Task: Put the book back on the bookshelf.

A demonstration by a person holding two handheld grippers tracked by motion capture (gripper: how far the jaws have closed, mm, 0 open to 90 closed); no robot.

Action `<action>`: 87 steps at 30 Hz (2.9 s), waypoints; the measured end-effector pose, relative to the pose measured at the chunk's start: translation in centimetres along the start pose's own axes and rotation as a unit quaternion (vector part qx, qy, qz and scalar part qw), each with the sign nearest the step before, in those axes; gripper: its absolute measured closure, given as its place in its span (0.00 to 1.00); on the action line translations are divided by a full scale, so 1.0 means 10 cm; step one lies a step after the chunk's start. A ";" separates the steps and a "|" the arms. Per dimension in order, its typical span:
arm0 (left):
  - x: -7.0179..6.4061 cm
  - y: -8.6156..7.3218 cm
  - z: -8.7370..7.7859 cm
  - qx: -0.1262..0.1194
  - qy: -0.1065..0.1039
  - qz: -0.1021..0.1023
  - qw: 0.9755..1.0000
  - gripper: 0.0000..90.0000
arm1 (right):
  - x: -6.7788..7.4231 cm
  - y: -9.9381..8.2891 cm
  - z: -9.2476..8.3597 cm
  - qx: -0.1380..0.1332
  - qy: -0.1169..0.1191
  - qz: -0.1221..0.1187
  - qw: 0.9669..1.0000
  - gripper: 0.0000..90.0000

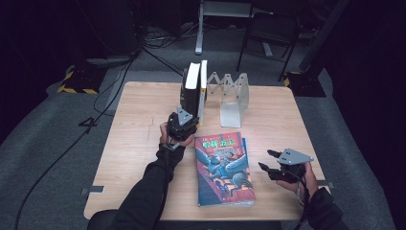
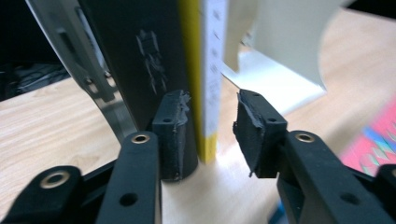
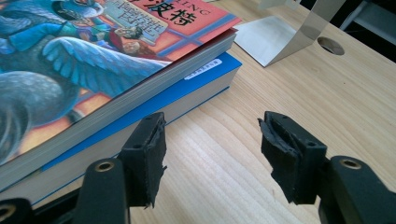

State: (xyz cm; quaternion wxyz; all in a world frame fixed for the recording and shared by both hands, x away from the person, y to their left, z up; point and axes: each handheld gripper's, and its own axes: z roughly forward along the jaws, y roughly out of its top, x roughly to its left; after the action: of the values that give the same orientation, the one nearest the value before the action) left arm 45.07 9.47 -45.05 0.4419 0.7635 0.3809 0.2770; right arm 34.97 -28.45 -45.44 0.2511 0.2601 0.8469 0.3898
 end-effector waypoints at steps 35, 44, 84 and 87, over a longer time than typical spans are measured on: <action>-0.34 -0.91 -0.78 0.159 -0.202 0.121 0.959 0.30 | 0.45 0.01 -0.23 0.025 0.154 0.000 0.988 0.38; -0.34 -0.90 -0.66 0.154 -0.215 0.104 0.959 0.19 | 0.55 0.13 -0.14 0.036 0.168 0.000 0.985 0.37; -0.25 -0.75 -0.34 0.157 -0.193 0.084 0.965 0.17 | 0.32 0.43 0.46 0.116 0.195 0.033 0.973 0.12; -0.23 -0.74 -0.31 0.156 -0.190 0.082 0.966 0.17 | 0.33 0.47 0.49 0.111 0.186 0.017 0.976 0.13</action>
State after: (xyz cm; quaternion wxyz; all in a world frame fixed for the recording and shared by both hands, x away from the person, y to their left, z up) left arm 38.96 11.38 -50.38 0.3576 0.8901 0.2647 0.0994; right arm 36.74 -21.12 -45.19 0.0519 0.2233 0.9123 0.3393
